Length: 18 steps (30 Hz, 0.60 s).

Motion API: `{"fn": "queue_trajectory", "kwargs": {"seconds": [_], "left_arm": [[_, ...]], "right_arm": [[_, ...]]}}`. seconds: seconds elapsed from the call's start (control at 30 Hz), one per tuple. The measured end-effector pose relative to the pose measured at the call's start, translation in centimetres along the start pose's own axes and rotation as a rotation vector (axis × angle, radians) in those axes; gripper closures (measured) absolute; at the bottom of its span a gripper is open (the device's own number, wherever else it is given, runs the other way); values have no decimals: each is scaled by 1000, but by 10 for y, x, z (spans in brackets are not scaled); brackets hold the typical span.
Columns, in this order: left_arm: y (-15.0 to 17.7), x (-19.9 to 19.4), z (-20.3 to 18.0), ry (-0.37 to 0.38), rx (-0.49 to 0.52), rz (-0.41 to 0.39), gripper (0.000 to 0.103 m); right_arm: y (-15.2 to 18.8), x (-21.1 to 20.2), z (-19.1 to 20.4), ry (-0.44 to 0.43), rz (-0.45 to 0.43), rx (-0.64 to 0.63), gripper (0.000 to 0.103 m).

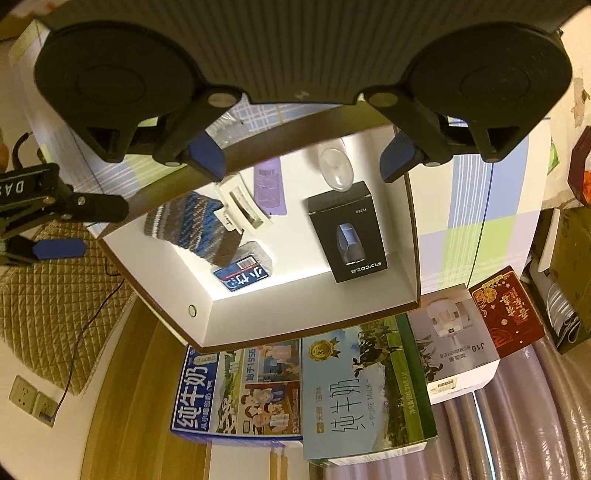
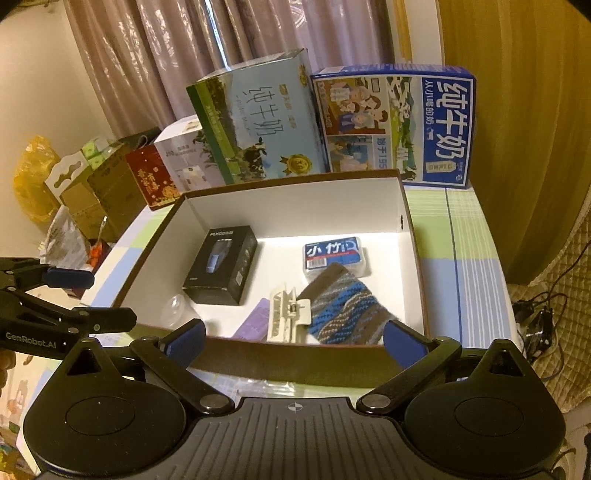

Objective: Organize objects
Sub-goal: 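Withdraw both grippers from the box toward the remaining items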

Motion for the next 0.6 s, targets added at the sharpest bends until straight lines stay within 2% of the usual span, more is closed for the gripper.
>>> {"fn": "queue_trajectory", "kwargs": {"seconds": [0.4,0.6], "left_arm": [[29,-28,-12,22,-35,-20,13],[56,-33,-17,25,-51,7,12]], "right_arm": [[26,-24,10,-3,2,17,3],[52,-34,15,2,26,28,3]]}}
Point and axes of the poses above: each gripper's, at about its wrist camera, not at the fingertips, and x roughly the way its jaws point, z to its left, y to its underside, the point moved 6 cm from there along x, roughly the way its jaws point, and after that the axes turned 3 degrees about y, right-handed, at the moved point
